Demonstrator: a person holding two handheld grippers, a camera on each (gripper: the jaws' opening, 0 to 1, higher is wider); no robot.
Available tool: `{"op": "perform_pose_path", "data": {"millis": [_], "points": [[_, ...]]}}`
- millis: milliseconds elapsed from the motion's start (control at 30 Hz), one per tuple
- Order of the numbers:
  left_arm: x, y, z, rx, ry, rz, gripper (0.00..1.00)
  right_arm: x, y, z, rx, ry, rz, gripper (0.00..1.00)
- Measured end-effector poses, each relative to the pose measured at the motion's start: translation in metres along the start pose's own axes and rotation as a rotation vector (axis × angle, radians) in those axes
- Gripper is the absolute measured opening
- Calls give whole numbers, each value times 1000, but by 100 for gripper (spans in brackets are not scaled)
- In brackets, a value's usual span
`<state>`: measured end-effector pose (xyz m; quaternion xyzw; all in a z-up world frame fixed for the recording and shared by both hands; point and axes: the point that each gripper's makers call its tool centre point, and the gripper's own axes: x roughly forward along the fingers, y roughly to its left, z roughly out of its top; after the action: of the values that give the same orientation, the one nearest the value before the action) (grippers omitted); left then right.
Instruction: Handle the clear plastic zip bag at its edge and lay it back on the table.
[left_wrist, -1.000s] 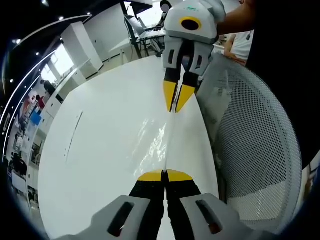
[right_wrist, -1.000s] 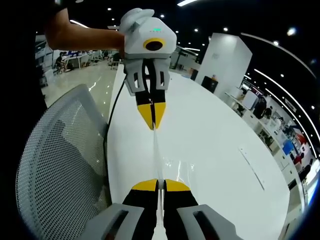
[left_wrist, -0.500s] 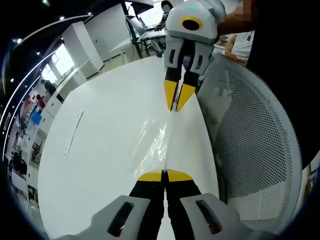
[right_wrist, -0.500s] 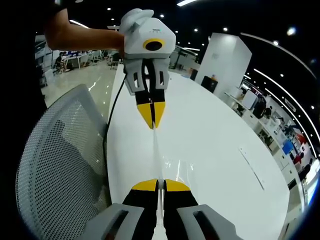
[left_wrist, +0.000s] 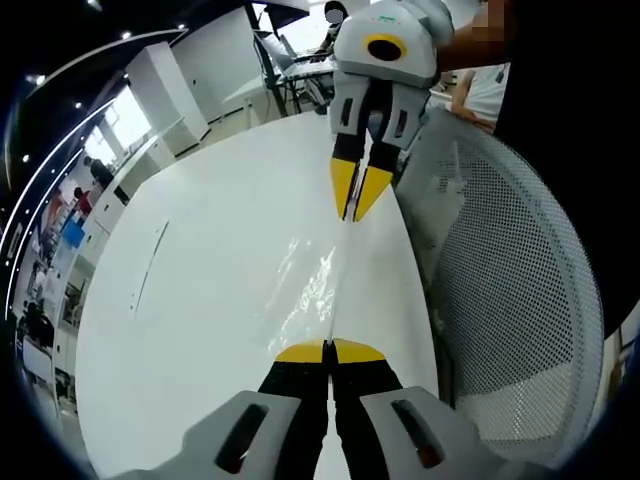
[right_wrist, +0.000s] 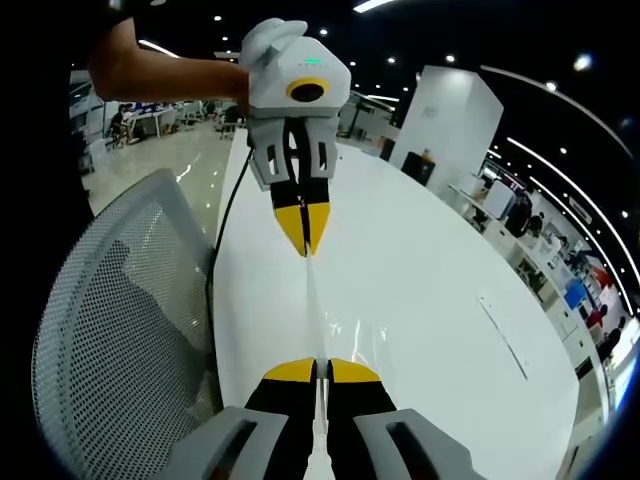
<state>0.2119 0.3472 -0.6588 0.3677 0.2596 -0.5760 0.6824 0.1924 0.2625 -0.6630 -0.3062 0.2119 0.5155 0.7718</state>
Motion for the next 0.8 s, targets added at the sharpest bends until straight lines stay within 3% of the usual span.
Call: {"op": "perform_pose_path", "data": {"millis": [800], "points": [[-3, 2, -4, -12, 4, 9, 0, 0, -1, -1, 1, 2, -2, 0]]}}
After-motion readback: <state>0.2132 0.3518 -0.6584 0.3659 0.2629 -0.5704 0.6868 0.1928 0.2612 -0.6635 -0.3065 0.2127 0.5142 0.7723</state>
